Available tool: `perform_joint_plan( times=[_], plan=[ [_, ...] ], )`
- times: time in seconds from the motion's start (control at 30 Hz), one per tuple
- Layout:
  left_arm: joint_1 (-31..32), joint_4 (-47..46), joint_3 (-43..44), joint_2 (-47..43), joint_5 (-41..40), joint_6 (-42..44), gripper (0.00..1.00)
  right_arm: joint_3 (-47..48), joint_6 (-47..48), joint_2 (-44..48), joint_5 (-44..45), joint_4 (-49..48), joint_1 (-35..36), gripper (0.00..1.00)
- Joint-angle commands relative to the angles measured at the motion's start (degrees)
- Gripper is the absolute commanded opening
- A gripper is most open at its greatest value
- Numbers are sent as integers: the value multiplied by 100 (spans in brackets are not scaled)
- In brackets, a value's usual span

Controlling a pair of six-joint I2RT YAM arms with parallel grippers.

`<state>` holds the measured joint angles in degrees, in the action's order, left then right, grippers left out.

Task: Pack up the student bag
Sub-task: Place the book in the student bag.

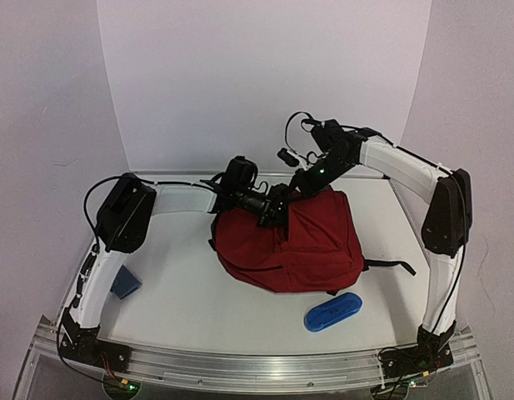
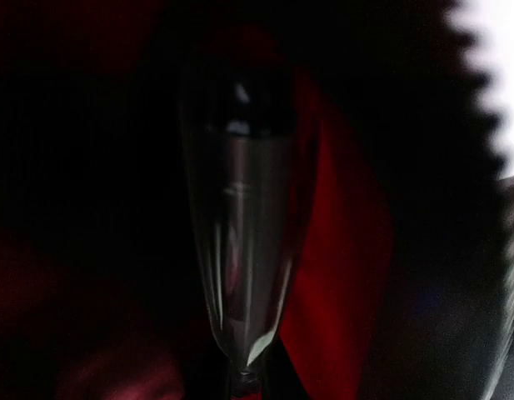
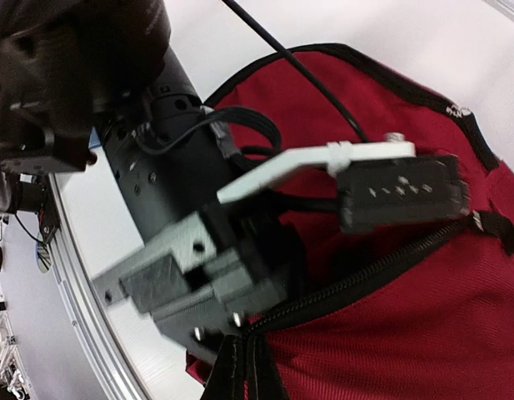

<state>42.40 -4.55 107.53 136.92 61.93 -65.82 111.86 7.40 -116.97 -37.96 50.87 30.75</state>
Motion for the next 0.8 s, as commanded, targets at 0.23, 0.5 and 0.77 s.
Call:
perform_joint_plan(
  times=[0.23,0.5,0.77],
  plan=[
    [-126,-985,-1184,-788,-941,195,10,1025,92,-477,-949,-332,395,0],
    [-163,832,-1776,-1734,-2212,976,64,-595,858,413,235,140,60,0],
    [-161,1737,-2230,-2394,-3279,972,64,-1270,1588,326,1354,238,-875,0]
  ],
)
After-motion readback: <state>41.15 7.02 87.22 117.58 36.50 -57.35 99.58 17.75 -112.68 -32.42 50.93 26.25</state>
